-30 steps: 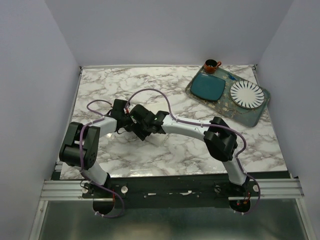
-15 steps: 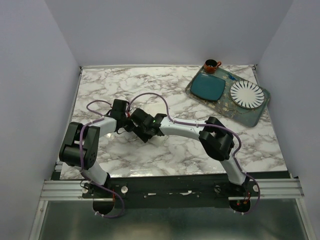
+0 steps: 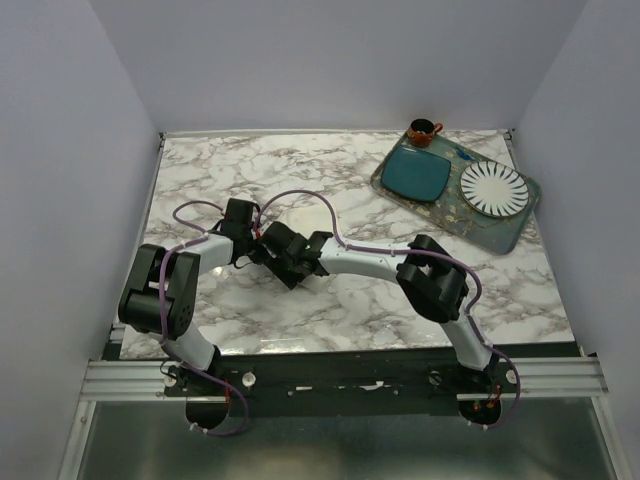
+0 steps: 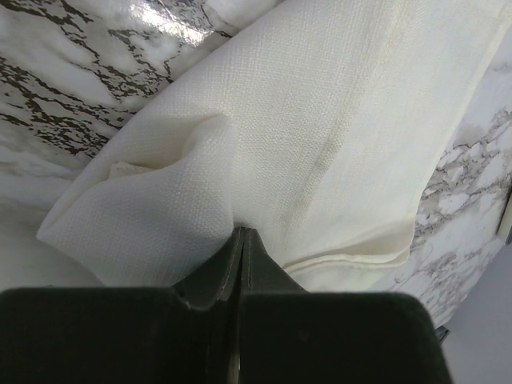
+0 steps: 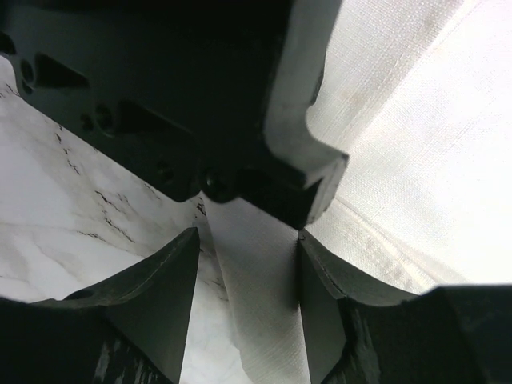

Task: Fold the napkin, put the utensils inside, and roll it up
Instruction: Roll the napkin with the utensil

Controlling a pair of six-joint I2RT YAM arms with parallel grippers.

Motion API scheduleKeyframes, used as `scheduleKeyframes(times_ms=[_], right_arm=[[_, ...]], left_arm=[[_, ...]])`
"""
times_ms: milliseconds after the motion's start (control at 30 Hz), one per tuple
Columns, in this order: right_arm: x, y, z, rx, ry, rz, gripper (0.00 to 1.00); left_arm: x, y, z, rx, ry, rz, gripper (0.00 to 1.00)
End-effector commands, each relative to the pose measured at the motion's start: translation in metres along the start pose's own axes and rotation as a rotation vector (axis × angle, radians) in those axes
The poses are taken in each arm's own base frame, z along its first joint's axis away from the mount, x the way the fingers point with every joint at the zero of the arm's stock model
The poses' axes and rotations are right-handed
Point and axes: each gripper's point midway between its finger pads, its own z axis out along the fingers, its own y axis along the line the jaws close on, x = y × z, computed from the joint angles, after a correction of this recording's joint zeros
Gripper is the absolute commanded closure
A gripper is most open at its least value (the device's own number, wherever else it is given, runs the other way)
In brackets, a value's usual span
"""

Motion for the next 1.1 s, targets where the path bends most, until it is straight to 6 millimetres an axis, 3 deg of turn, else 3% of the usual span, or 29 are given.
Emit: scheduleKeyframes(times_ms=[0,167,267,467,500,567,600,667,767,933,1067], right_arm=[[0.036,0.005,0.027,0.029,0.071,-0.011,0.48],[0.042,0.006,0.031,-0.054,0.057,0.075,0.70],[0.043,0.008,0.030,-0.148,0.046,0.120,0.76],[0.052,0.028,0.025,-0.489,0.051,0.223,0.87],[0.054,0.021,0.028,-0.524,0.055,0.260,0.88],[0.053,0.029,0.021,-0.656,0.069,0.312,0.88],[0.055,0.023,0.025,-0.696,0.082,0.355,0.88],[0.053,0.032,0.015,-0.846,0.118,0.429,0.88],[0.049,0.029,0.013,-0.978,0.158,0.537,0.89],[0.048,0.018,0.016,-1.021,0.188,0.636,0.88],[0.049,0.015,0.018,-1.052,0.198,0.681,0.88]], left_arm=[[0.035,0.053,0.000,-0.185,0.087,-0.014,0.94],[0.030,0.049,-0.007,-0.163,0.062,0.002,0.92],[0.024,0.043,-0.014,-0.156,0.037,0.024,0.88],[-0.011,0.014,-0.046,-0.125,-0.094,0.115,0.63],[-0.018,0.005,-0.055,-0.111,-0.124,0.131,0.54],[-0.027,-0.005,-0.069,-0.115,-0.148,0.158,0.50],[-0.032,-0.010,-0.076,-0.111,-0.168,0.161,0.48],[-0.027,-0.008,-0.079,-0.117,-0.150,0.157,0.45],[-0.014,0.000,-0.079,-0.129,-0.107,0.126,0.39],[0.008,0.024,-0.074,-0.202,-0.073,0.041,0.38],[0.013,0.030,-0.068,-0.241,-0.072,0.004,0.36]])
